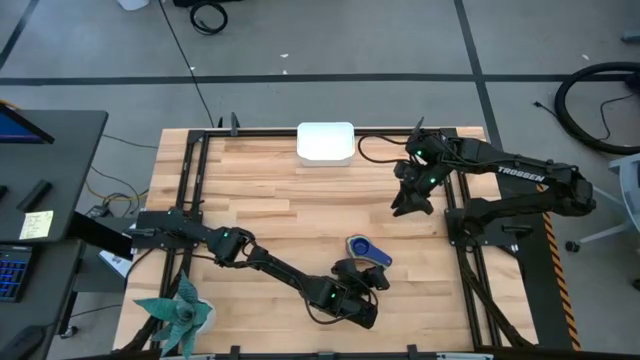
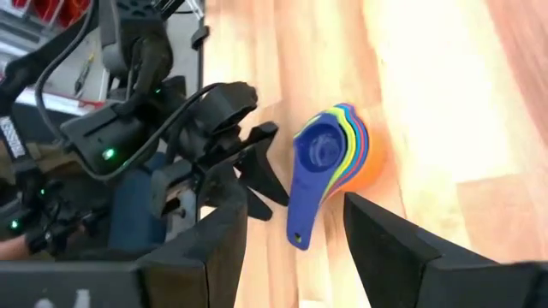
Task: Nest measuring cups in basket
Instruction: Put the stacked measuring cups into the white bin
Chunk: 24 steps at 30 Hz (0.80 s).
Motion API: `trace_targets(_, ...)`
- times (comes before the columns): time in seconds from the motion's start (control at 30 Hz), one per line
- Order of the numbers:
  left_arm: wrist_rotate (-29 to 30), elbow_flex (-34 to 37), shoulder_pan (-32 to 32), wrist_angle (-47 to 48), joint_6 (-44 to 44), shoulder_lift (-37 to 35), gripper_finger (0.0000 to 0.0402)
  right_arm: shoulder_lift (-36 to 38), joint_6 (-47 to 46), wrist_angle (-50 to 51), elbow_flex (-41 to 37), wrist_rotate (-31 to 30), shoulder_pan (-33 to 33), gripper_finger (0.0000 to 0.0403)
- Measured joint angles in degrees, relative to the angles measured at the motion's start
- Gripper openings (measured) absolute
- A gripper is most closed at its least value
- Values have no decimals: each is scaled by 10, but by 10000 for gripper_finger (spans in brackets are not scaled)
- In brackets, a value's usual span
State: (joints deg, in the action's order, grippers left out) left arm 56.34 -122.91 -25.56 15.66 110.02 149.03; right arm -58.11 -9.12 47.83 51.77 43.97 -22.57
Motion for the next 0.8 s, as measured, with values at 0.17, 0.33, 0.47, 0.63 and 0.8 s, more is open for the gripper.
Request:
trace_targets(0.17,0,0,0,0,-2,0,156,0,4,-7,0,-1,0,199)
trace_targets(0.33,0,0,0,0,-2,0,156,0,29,-21,-21,-27,0,199)
trace_targets(0.47,0,0,0,0,-4,0,156,-10,19,-55,-74,-1,1,199)
trace_targets(0.63,0,0,0,0,-4,0,156,-30,-1,-123,-129,-1,1,199)
trace_targets(0.8,0,0,0,0,-3,0,156,-56,-3,-156,-152,-35,2,199)
